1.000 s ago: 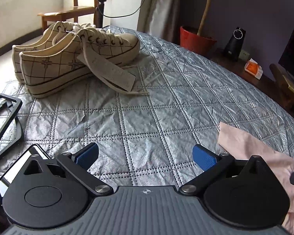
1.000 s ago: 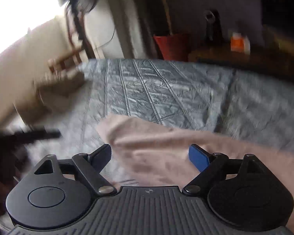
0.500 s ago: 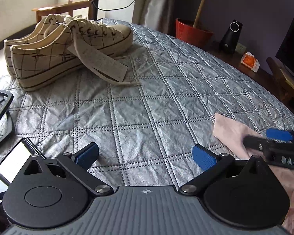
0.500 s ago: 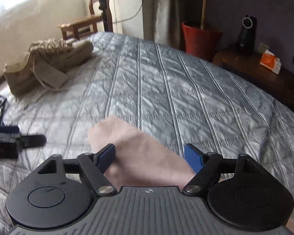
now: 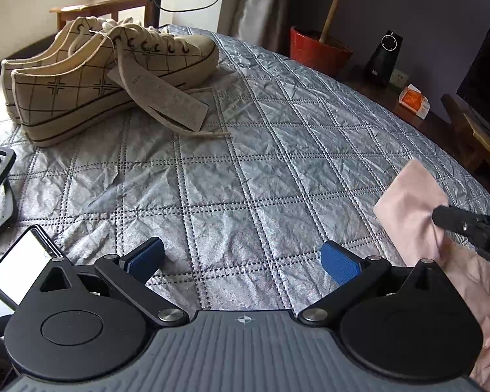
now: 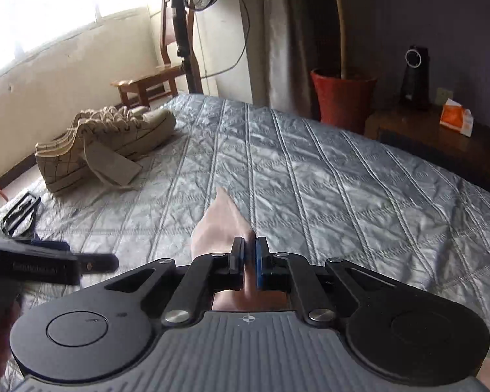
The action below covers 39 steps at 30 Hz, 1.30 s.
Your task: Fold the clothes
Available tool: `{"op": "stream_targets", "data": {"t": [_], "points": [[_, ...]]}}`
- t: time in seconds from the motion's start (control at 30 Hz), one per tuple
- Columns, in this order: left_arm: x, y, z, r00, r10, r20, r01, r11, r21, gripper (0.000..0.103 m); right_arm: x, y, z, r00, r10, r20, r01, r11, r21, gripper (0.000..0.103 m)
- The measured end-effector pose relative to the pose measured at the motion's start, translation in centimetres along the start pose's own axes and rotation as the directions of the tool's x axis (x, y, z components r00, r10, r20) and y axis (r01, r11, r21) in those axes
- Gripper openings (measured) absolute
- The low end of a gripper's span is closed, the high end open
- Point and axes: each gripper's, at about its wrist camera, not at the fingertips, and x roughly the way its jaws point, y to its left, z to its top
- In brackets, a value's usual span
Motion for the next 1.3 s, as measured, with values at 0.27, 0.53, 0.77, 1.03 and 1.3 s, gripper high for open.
{"op": "stream_targets", "data": {"t": [0.27,0.53,0.77,1.03,1.3], "points": [[0.1,-0.3,0.0,1.0,0.0,0.001,0.0,1.0,0.011,0.103,-1.7,0.2,1.3,0.995,0.031,0.095,-0.033,0.999,0.019,0.009],[0.1,-0.6,-0.1,1.0,-0.002,-0.001,0.002,1.0,0.024,0.103,2.5,1.5,1.8,0.999,0.019,-0.046,-0.022,0.997,-0.078,0.066],[0.2,-0.4,-0.1,1.0,-0.003,-0.002,0.003,1.0,0.023,0.103,6.0,3.0,1.9,0.994,0.027,-0.109,-0.041,0.992,-0.121,0.052],[0.2,-0.2,0.1,1.0,-0.013,-0.003,0.013,1.0,0.013,0.103,6.0,3.2,1.6,0.998,0.034,-0.061,-0.039,0.996,-0.084,0.008],[0.2,-0.6,0.1,0.999,-0.033,-0.001,0.033,0.999,0.039,0.103,0.5,1.9,1.1,0.99,0.12,0.08,-0.121,0.993,0.008,0.007]]}}
